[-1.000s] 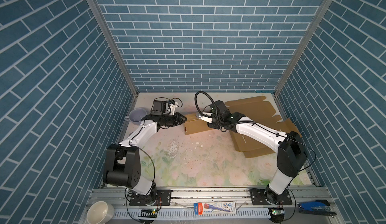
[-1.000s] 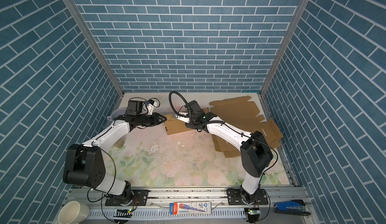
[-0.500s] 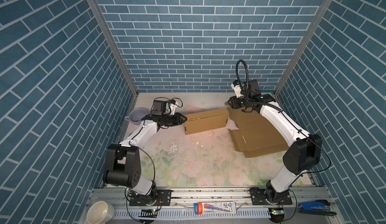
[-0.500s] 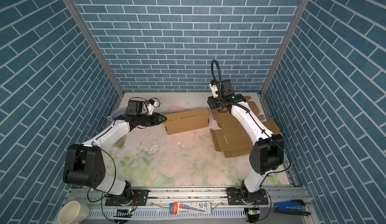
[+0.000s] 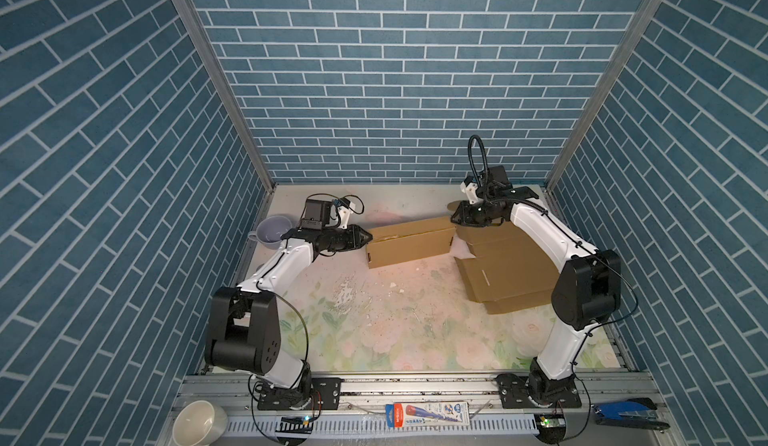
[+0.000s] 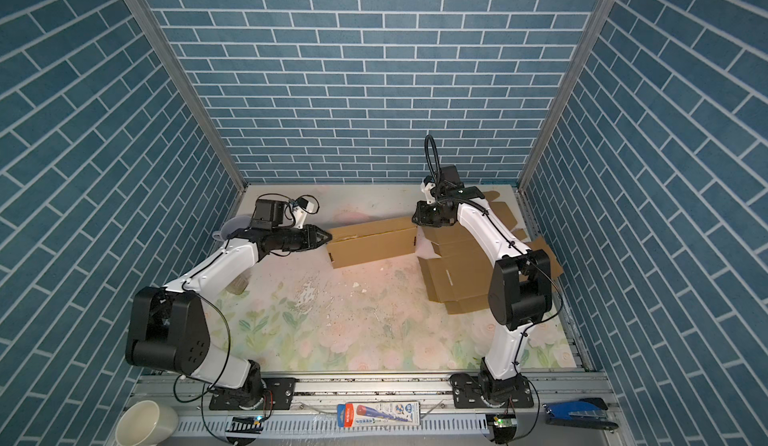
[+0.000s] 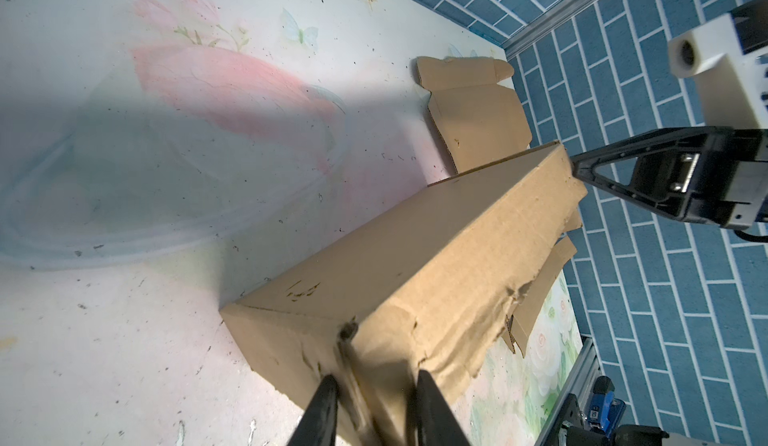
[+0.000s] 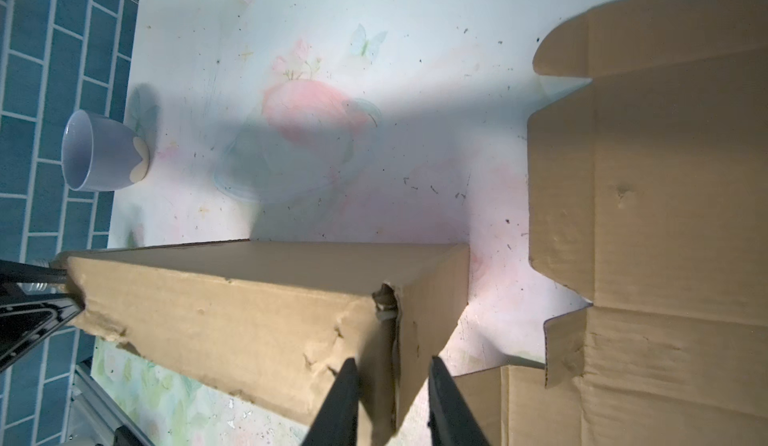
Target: Fold the paper box
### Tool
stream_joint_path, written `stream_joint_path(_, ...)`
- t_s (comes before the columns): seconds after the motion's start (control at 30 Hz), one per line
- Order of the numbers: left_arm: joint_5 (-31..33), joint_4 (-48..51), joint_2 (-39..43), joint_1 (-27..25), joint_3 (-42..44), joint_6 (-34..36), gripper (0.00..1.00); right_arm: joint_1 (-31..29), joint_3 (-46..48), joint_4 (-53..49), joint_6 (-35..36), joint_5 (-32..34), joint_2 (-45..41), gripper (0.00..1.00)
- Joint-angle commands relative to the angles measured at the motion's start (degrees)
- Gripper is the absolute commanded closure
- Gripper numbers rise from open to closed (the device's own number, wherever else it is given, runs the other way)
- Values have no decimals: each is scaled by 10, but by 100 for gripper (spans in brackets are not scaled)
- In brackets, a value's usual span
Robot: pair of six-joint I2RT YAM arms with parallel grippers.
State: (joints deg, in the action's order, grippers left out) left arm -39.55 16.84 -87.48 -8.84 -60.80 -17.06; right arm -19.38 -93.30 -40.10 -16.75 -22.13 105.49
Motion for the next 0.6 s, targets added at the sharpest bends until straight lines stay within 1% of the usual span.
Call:
stream_joint_path(0.0, 61, 77, -26, -1, 23, 28, 71, 15, 2, -52, -18, 12, 32, 79)
stream_joint_path(0.07, 60, 75, -28, -1, 24, 28, 71, 17, 8, -58, -16, 12, 41, 80)
stream_joint_path(0.1, 58, 73, -29, -1, 24, 27, 71, 17, 10, -55, -16, 2, 43, 79)
stream_joint_path(0.17, 52, 61, -29, -1, 24, 17, 70, 18, 14, -41, -22, -34, 40, 76)
stream_joint_path(0.23, 43, 43, -31, -1, 20, 6, 68, 18, 12, -28, -29, -65, 39, 75)
stream_joint_path(0.4, 36, 28, -58, -1, -40, -1, 65, 25, 2, 26, -66, -144, 36, 75)
stream_joint_path(0.47, 24, 22, -75, -1, -70, -5, 65, 30, 3, 51, -82, -170, 34, 75)
stream_joint_path(0.57, 6, 16, -84, -4, -92, -9, 64, 31, 14, 72, -93, -188, 25, 75)
